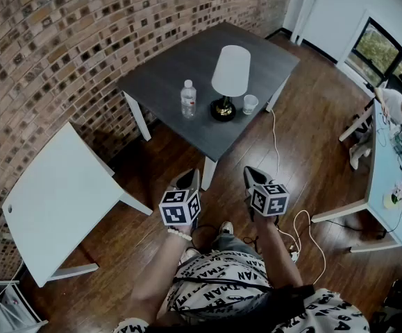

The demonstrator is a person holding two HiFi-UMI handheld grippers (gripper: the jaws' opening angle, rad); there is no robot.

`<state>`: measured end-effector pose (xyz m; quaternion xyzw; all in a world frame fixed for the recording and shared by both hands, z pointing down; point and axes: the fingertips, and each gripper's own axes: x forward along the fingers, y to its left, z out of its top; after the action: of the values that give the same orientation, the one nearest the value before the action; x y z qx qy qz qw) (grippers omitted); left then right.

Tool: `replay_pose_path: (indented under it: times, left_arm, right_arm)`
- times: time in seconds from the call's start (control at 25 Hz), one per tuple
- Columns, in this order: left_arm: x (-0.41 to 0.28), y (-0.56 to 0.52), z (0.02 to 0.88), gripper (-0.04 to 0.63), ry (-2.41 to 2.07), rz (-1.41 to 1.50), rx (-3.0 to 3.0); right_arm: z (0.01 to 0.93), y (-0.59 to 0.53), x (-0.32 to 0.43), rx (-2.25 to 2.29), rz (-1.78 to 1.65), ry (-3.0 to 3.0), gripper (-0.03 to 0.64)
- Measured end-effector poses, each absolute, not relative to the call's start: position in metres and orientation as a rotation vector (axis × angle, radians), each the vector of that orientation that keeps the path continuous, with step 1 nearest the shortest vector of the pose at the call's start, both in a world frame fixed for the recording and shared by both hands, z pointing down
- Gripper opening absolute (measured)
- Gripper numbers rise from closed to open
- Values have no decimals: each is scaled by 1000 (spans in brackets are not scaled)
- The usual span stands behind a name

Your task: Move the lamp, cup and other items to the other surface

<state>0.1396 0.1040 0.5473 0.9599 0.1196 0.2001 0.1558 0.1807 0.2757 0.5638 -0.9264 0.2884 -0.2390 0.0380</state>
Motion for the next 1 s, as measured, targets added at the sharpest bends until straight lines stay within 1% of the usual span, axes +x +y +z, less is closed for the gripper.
replay_pose_path:
  times: [0.24, 0.28, 0.4, 0.68, 0.72, 0.76, 0.84, 0.92, 1.0]
  left_arm:
    - [128, 102, 548, 0, 367, 588, 2757]
    - [125, 103, 549, 0, 373, 592, 2757]
    - [120, 104, 551, 0, 387, 603, 2753]
    - [131, 87, 552, 0, 361, 609, 2777]
    - [134, 82, 551, 0, 354, 610, 2786]
    - [140, 76, 549, 0, 344, 610, 2794]
    - [153, 63, 546, 0, 315, 604, 2807]
    - [168, 50, 541, 0, 288, 591, 2817]
    - [185, 38, 538, 0, 266, 577, 2826]
  right_arm:
    - [562, 266, 172, -2843, -717, 878, 0]
    - [562, 263, 171, -2845, -716, 885, 31]
    - [559, 253, 174, -2827, -711, 918, 31]
    - [543, 207, 218, -2834, -605, 991, 49]
    - [541, 197, 228, -2834, -599, 1007, 131]
    - [538, 186, 239, -2832, -593, 1027, 170]
    - [532, 166, 264, -2837, -571, 1062, 172]
    - [524, 146, 289, -2846, -542, 1087, 223]
    - [517, 127, 316, -2849, -512, 1112, 226]
